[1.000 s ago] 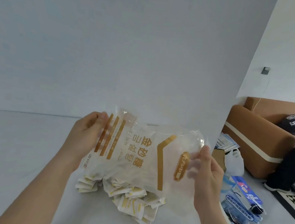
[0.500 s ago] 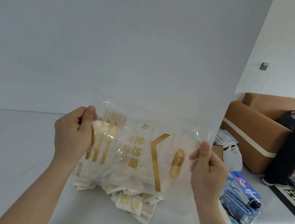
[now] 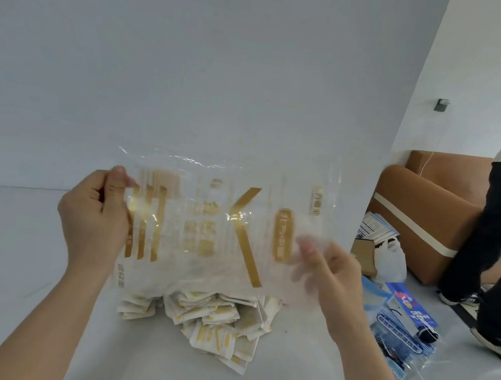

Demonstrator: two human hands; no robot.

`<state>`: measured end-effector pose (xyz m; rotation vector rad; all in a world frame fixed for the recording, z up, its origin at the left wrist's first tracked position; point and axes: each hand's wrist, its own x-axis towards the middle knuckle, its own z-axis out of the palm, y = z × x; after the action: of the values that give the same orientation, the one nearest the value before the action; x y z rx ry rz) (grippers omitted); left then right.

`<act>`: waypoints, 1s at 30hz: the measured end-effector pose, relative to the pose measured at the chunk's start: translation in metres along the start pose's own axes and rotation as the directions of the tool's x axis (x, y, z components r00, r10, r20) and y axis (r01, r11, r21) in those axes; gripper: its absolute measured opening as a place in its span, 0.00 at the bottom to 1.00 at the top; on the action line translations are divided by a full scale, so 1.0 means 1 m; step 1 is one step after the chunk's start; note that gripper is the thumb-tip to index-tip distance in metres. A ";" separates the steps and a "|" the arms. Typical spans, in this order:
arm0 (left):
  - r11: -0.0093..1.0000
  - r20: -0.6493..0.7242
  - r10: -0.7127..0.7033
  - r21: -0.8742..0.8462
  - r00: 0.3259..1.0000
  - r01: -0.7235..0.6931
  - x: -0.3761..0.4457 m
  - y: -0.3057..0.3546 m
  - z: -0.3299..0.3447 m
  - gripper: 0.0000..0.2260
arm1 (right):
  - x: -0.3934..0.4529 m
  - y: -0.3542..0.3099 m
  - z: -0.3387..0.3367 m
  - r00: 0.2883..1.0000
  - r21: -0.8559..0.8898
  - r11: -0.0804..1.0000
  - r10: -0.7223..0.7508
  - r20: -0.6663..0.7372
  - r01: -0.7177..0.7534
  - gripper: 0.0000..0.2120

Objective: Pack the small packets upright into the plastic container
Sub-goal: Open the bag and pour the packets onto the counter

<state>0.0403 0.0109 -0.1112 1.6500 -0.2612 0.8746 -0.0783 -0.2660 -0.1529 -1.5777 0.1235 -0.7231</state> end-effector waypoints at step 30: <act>0.984 0.846 0.172 -0.167 0.505 -0.056 -0.176 0.094 0.168 0.13 | -0.068 0.181 -0.253 0.535 0.237 0.927 0.363 -0.763 -0.292 0.06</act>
<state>-0.0705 -0.2197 -0.1625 1.8521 -1.1159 0.0188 -0.2001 -0.4796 -0.3548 -0.9845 1.0340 -1.0711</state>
